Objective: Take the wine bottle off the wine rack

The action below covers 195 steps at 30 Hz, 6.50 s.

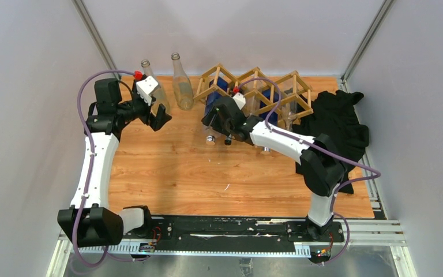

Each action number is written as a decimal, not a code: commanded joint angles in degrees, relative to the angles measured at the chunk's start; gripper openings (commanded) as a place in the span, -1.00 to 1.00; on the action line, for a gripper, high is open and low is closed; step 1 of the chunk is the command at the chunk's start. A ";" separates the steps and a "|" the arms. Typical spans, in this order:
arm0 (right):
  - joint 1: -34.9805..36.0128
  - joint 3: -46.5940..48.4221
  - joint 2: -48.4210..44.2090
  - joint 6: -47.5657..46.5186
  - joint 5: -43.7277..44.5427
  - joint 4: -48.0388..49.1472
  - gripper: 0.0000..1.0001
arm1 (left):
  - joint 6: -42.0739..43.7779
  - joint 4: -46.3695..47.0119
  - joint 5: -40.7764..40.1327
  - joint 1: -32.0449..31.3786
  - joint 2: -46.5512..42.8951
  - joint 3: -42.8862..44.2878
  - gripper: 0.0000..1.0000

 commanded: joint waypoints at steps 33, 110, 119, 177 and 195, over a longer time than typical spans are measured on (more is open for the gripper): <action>7.33 -16.02 -32.91 -8.28 -16.19 -6.90 -1.00 | 45.22 -16.02 -6.98 -19.74 -19.75 -11.49 1.00; 3.12 -14.50 -40.94 -29.37 -35.67 -6.89 0.95 | -22.02 11.43 -7.35 -27.46 -18.58 -7.73 -1.00; 10.36 -23.40 -42.31 -40.11 -30.79 6.79 0.96 | -37.83 15.87 2.95 -27.17 -17.53 -3.90 -1.00; 18.05 -24.20 -35.78 -51.42 -27.82 19.98 -1.00 | -10.66 -19.51 17.78 -27.08 -10.32 5.23 0.38; 16.93 -27.33 -46.44 -48.24 -9.78 8.72 0.93 | 8.89 -15.60 3.79 -8.46 6.04 16.06 -1.00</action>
